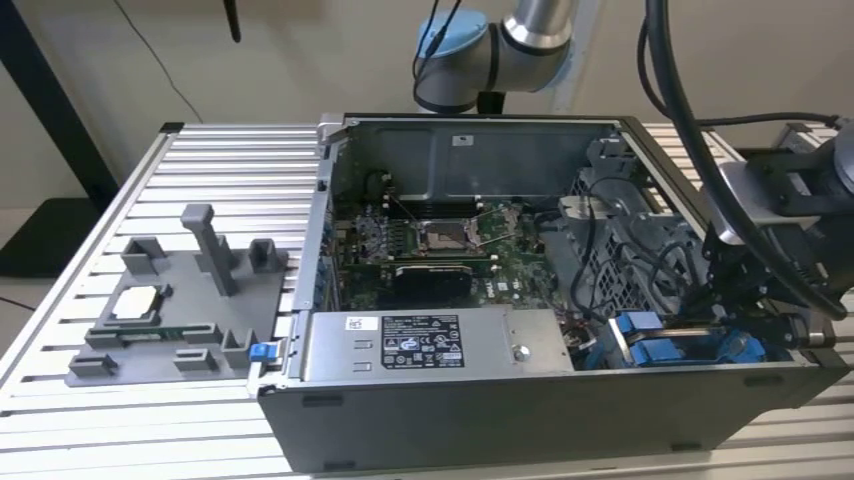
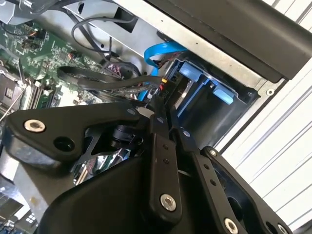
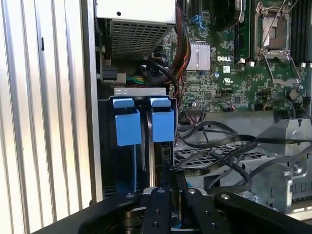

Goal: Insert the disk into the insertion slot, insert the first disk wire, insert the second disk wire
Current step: 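Insert the second disk wire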

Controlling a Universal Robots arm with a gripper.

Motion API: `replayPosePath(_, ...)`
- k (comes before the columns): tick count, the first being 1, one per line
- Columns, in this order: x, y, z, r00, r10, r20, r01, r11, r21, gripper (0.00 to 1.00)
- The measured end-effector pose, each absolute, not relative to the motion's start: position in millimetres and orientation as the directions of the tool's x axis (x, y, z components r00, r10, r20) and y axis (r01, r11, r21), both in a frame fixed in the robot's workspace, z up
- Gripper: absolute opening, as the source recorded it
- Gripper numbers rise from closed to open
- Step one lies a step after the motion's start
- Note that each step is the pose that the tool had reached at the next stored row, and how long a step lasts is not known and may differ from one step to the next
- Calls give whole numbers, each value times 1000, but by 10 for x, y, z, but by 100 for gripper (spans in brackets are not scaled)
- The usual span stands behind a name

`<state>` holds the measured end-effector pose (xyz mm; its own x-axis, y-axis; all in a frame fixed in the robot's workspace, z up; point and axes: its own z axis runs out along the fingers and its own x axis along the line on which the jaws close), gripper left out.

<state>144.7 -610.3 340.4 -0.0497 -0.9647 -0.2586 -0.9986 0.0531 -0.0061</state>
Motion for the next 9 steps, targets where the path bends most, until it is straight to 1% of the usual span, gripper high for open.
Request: replayPosePath(9, 1443, -6093, 3387, -50, -965, -259, -999, 53, -6, 0)
